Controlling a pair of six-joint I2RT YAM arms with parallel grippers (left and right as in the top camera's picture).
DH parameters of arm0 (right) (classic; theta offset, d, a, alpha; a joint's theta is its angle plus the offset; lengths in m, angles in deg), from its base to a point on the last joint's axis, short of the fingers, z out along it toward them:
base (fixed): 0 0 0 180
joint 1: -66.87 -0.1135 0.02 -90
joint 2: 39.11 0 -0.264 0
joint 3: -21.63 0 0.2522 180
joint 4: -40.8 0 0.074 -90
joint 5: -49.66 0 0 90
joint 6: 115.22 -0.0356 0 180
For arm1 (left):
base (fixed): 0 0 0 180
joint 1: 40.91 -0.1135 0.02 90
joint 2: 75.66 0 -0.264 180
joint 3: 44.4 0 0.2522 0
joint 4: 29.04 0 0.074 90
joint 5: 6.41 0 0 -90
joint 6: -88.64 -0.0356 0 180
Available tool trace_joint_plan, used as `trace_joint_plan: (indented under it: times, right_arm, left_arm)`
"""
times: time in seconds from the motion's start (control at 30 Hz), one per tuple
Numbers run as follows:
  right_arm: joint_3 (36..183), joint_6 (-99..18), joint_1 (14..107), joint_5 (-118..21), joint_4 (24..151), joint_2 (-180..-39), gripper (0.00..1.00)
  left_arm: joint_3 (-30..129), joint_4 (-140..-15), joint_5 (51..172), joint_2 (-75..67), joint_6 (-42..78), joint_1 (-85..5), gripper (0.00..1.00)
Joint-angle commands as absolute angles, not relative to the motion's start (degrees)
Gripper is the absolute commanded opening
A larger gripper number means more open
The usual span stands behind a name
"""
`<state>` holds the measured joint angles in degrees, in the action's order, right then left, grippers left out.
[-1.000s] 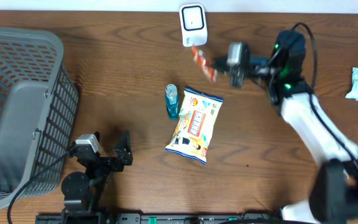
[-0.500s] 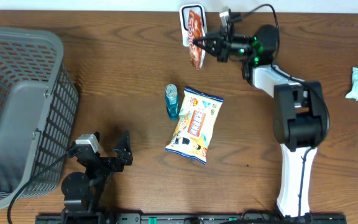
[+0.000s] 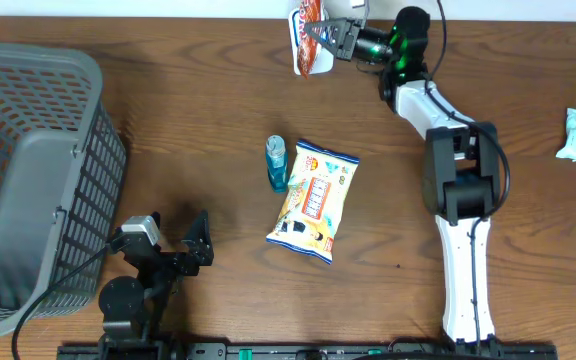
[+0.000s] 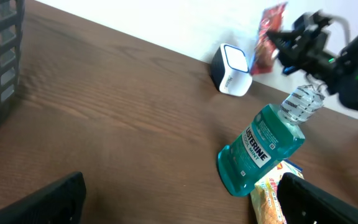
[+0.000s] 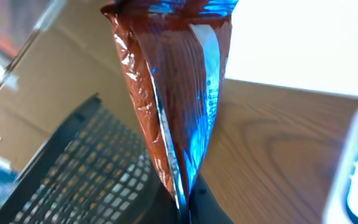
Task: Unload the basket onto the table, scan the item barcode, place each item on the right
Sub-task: 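Raise the red packet to the white scanner with the right gripper, then carry the red packet to the right edge and drop it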
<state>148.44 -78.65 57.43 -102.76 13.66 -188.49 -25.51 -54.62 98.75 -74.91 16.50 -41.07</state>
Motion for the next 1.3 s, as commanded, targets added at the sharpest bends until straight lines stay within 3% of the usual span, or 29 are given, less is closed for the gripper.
trace_joint_plan:
  times: [0.0, 0.6, 0.77, 0.87, 1.0, 1.17, 1.27]
  right_arm:
    - [150.1, -80.7, 56.7, -98.9, 14.5, -193.0, 0.01]
    - [150.1, -75.3, 61.9, -106.3, 15.7, -188.6, 0.01]
    - [150.1, -63.3, 66.7, -105.7, 33.2, -182.9, 0.01]
    - [150.1, -47.3, 69.7, -96.1, 57.1, -178.4, 0.02]
    - [150.1, -31.1, 73.4, -68.3, 84.1, -173.0, 0.01]
    - [150.0, -25.7, 79.2, -38.7, 99.1, -171.0, 0.01]
    - [149.5, -19.4, 82.7, -29.7, 101.1, -172.2, 0.01]
  left_arm:
    - [-26.5, -55.8, 99.4, -75.1, 16.5, -40.9, 0.98]
    - [-26.5, -55.8, 99.4, -75.1, 16.5, -40.9, 0.98]
    - [-26.5, -55.8, 99.4, -75.1, 16.5, -40.9, 0.98]
    - [-26.5, -55.8, 99.4, -75.1, 16.5, -40.9, 0.98]
    - [-26.5, -55.8, 99.4, -75.1, 16.5, -40.9, 0.98]
    - [-26.5, -55.8, 99.4, -75.1, 16.5, -40.9, 0.98]
    - [-26.5, -55.8, 99.4, -75.1, 16.5, -40.9, 0.98]
